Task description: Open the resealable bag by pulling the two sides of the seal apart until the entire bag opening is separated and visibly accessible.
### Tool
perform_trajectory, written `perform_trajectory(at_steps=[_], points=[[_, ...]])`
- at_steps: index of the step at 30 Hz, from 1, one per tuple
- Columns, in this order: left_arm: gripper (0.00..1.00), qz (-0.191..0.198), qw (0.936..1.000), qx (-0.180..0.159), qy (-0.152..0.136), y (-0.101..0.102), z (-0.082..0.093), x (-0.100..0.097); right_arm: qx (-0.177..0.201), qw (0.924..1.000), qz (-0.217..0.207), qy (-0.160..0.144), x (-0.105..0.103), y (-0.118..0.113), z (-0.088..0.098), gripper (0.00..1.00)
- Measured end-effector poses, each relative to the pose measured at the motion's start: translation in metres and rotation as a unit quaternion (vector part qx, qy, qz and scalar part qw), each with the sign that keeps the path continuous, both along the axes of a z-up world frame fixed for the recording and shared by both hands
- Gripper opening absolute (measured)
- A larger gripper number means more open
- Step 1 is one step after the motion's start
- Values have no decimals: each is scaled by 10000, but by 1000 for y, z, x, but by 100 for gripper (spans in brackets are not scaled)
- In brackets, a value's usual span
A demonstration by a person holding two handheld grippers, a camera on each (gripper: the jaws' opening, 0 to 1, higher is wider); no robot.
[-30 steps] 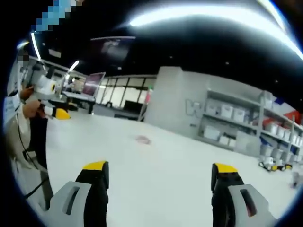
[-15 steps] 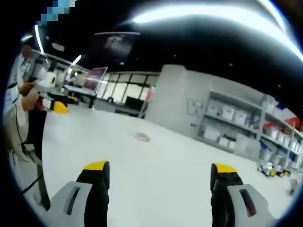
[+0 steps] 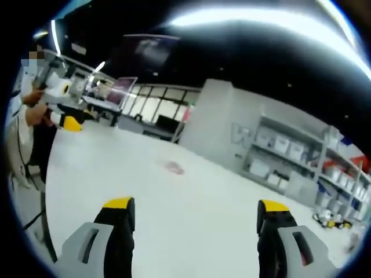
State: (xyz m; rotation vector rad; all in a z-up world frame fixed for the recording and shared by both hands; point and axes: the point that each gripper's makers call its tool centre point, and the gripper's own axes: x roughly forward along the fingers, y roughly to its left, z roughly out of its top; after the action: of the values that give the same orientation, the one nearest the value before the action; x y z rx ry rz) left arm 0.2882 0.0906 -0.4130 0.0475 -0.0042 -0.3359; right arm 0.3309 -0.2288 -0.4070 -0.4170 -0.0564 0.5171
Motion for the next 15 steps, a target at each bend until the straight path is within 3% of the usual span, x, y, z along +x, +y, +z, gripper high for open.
perform_trajectory(at_steps=[15], points=[[95,-2,10000,-7,-11,1,1,-1,-697,9972,-39,-258,11,8,1,88]])
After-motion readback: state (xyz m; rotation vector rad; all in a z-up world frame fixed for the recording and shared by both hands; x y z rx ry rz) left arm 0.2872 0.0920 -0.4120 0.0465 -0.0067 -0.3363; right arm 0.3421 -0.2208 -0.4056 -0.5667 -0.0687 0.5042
